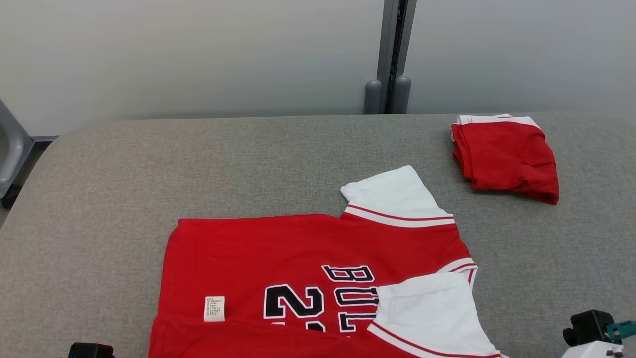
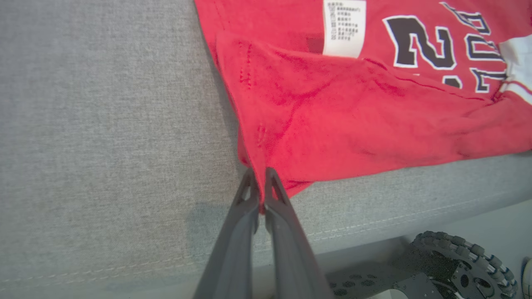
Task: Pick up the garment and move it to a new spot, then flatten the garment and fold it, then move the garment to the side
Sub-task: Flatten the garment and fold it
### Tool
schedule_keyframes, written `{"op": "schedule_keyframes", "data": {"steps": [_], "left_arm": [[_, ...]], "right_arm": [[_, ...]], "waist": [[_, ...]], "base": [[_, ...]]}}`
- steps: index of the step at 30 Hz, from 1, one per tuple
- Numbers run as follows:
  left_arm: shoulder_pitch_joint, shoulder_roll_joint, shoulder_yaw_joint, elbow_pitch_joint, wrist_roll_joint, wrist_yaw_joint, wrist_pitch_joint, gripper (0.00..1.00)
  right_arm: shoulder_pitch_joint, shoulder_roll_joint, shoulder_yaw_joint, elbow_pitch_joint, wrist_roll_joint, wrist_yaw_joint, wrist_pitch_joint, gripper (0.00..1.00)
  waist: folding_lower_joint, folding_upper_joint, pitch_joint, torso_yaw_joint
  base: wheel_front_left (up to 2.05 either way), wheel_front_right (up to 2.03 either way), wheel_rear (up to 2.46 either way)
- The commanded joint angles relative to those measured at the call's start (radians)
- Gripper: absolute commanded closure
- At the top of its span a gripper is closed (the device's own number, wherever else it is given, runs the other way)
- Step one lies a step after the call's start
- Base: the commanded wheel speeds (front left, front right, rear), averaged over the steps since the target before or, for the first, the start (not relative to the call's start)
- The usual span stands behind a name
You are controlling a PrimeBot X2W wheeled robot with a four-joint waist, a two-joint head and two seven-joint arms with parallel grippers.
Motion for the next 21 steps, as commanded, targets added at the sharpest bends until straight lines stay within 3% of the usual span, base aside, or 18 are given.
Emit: {"op": "schedule_keyframes", "data": {"steps": [1,9,10,12,13,14,21], "left_arm": [[0.007,0.006,0.005,-0.001,-0.002,0.007,0.003,1.0],[0.019,0.02,0.009,-0.031,-0.013,0.031,0.015,1.0],[0.02,0.019,0.008,-0.033,-0.016,0.033,0.018,0.87],[0.022,0.017,0.01,-0.035,-0.023,0.038,0.021,0.57],[0.024,0.016,0.012,-0.035,-0.025,0.043,0.022,0.13],[0.026,0.016,0.012,-0.036,-0.027,0.046,0.024,0.0],[0.026,0.026,0.011,-0.063,-0.037,0.062,0.043,0.0]], "right_arm": [[0.004,-0.002,-0.007,-0.007,-0.007,0.0,0.007,1.0],[0.016,0.031,-0.041,-0.01,-0.036,0.0,0.06,1.0],[0.016,0.036,-0.043,-0.009,-0.041,0.0,0.061,0.93],[0.015,0.046,-0.052,-0.006,-0.05,0.0,0.066,0.24],[0.014,0.05,-0.056,-0.006,-0.054,0.0,0.068,0.0],[0.013,0.052,-0.058,-0.006,-0.06,0.0,0.067,0.0],[0.008,0.066,-0.066,-0.015,-0.079,0.0,0.064,0.0]], "waist": [[0.0,0.0,0.0,0.001],[0.0,0.0,0.002,0.003],[0.0,0.0,0.002,0.003],[0.0,0.0,0.003,0.002],[0.0,0.0,0.003,0.002],[0.0,0.0,0.002,0.001],[0.0,0.0,-0.002,0.001]], "base": [[0.0,0.0,0.0],[0.0,0.0,0.0],[0.0,0.0,0.0],[0.0,0.0,0.0],[0.0,0.0,0.0],[0.0,0.0,0.0],[0.0,0.0,0.0]]}}
